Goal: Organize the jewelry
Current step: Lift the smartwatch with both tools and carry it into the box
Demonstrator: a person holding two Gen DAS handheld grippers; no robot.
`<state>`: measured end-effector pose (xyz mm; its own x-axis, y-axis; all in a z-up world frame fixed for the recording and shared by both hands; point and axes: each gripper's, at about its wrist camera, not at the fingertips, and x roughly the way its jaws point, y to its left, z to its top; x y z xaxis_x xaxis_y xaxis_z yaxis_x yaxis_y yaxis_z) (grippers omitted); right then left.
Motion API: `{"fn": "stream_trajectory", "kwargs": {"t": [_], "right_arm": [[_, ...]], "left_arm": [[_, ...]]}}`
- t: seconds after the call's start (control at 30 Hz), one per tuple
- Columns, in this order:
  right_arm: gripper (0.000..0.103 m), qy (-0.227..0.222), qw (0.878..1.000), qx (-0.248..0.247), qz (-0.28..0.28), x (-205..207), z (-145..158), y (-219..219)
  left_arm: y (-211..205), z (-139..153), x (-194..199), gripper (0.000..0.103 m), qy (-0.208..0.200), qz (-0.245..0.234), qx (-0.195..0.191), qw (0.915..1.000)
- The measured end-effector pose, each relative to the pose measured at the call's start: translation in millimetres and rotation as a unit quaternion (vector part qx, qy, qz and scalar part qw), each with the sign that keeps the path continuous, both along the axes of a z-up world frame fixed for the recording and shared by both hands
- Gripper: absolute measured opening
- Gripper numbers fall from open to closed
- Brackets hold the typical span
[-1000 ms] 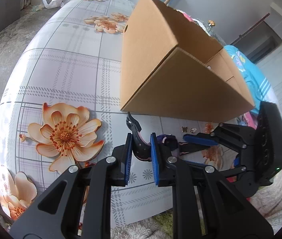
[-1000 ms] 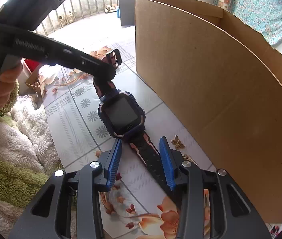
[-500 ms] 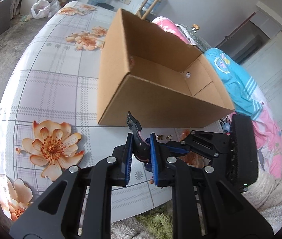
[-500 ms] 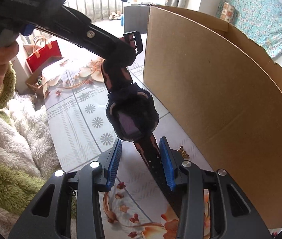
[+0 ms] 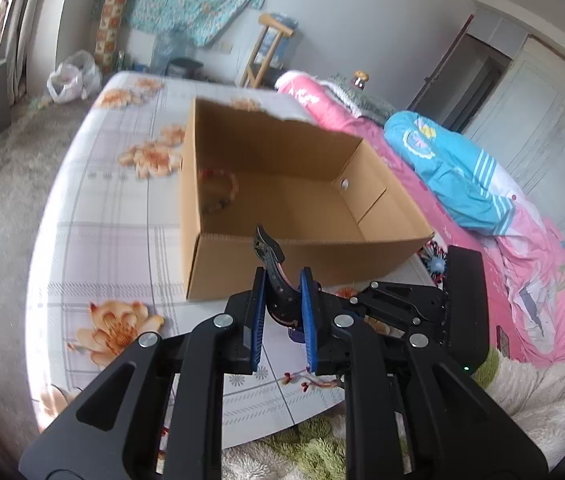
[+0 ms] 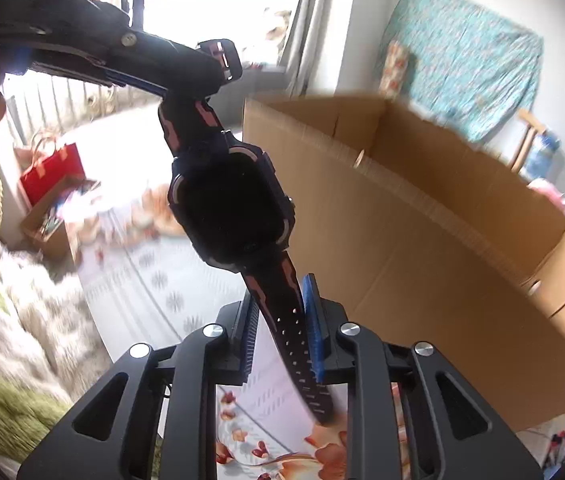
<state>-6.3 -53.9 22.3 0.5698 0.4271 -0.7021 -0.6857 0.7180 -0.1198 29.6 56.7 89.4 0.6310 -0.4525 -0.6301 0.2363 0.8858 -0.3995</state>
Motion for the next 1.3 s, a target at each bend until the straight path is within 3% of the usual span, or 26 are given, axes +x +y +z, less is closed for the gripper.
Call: {"fn": "stream_trajectory", "kwargs": {"t": [0.37, 0.53, 0.67, 0.83, 1.03, 1.13, 1.23, 1.3], "right_arm": [[0.018, -0.06, 0.993, 0.09, -0.047, 15.6, 98.8, -17.4], [0.016, -0.074, 0.992, 0.078, -0.071, 43.6, 140.0, -34.8], [0.013, -0.057, 0.994, 0.02, -0.089, 91.9, 145.3, -52.2], [0.009, 0.021, 0.994, -0.066, -0.09, 162.5, 111.4, -69.5], [0.008, 0.088, 0.979, -0.175, -0.062, 216.4, 52.5, -64.6], [0.008, 0.098, 0.968, -0.226, -0.044, 233.5, 34.6, -58.3], [0.008, 0.107, 0.957, -0.267, -0.035, 243.4, 21.6, -53.7], [0.008, 0.106, 0.949, -0.295, -0.028, 247.9, 9.3, -51.7]], "left_arm": [[-13.3, 110.4, 4.2, 0.016, -0.131, -0.035, 0.046, 0.9897], [-23.5, 142.9, 38.8, 0.016, -0.154, -0.053, 0.048, 0.9855], [-31.9, 132.2, 98.0, 0.016, -0.097, -0.065, 0.027, 0.9928], [-40.8, 66.5, 181.7, 0.016, 0.03, -0.067, 0.021, 0.9971], [-54.7, -16.4, 244.1, 0.016, 0.168, -0.063, 0.047, 0.9826], [-63.0, -38.0, 260.5, 0.018, 0.203, -0.062, 0.068, 0.9748], [-69.7, -50.6, 272.2, 0.03, 0.223, -0.052, 0.1, 0.9684], [-71.5, -56.9, 278.4, 0.031, 0.234, -0.054, 0.103, 0.9653]]}}
